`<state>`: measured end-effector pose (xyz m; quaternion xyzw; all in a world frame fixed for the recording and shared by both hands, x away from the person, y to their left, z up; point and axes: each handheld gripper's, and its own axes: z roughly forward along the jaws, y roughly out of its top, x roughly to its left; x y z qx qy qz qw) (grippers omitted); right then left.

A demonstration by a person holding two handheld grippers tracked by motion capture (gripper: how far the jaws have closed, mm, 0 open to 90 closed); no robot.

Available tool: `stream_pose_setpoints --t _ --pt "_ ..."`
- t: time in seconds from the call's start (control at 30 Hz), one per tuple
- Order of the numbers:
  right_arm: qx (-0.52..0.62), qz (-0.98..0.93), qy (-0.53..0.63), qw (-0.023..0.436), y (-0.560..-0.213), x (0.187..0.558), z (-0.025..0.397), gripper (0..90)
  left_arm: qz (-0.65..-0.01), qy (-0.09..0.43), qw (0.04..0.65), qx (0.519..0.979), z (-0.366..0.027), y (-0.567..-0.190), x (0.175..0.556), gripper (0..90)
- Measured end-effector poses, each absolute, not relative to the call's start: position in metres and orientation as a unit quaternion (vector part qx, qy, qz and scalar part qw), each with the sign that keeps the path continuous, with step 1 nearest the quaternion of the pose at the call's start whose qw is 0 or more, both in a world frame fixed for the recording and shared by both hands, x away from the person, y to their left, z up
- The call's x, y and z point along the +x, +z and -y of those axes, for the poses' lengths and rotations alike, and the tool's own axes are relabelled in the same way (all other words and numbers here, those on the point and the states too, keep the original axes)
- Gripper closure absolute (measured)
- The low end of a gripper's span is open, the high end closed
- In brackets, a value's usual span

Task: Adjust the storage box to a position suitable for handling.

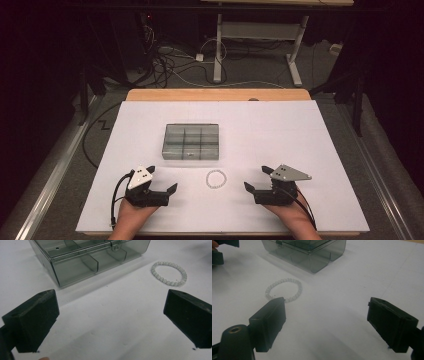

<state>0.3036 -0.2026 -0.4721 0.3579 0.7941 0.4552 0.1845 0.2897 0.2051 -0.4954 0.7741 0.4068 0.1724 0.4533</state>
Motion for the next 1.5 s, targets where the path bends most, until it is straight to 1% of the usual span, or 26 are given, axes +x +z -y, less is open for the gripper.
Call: stream_pose_setpoints --t 0.07,0.23,0.47,0.67,0.83,1.03,1.23,1.43,1.5 --pt "0.356 -0.796 0.455 0.181 -0.472 0.305 0.199 17.2 -0.407 0.173 0.453 0.774 -0.205 -0.495 0.29 0.0" --pt "0.356 -0.798 0.456 0.17 -0.471 0.312 0.192 21.6 -0.407 0.173 0.453 0.774 -0.205 -0.495 0.29 0.0" --pt "0.345 -0.811 0.445 0.158 -0.473 0.323 0.172 32.6 -0.407 0.173 0.455 0.773 -0.205 -0.495 0.289 0.0" --pt "0.341 -0.82 0.44 0.135 -0.475 0.334 0.156 45.3 -0.406 0.173 0.457 0.772 -0.206 -0.495 0.289 0.0" --pt "0.341 -0.822 0.439 0.124 -0.475 0.34 0.145 53.4 -0.406 0.172 0.457 0.773 -0.206 -0.495 0.289 0.0" --pt "0.346 -0.824 0.434 0.112 -0.475 0.348 0.136 58.2 -0.405 0.171 0.457 0.773 -0.206 -0.495 0.289 0.0" --pt "0.346 -0.829 0.424 0.114 -0.476 0.353 0.13 62.7 -0.405 0.171 0.457 0.773 -0.206 -0.495 0.289 0.0" --pt "0.35 -0.836 0.406 0.119 -0.48 0.357 0.127 65.4 -0.405 0.171 0.457 0.773 -0.206 -0.495 0.289 0.0" --pt "0.357 -0.835 0.403 0.114 -0.482 0.36 0.127 67.4 -0.405 0.171 0.457 0.773 -0.206 -0.495 0.289 0.0"
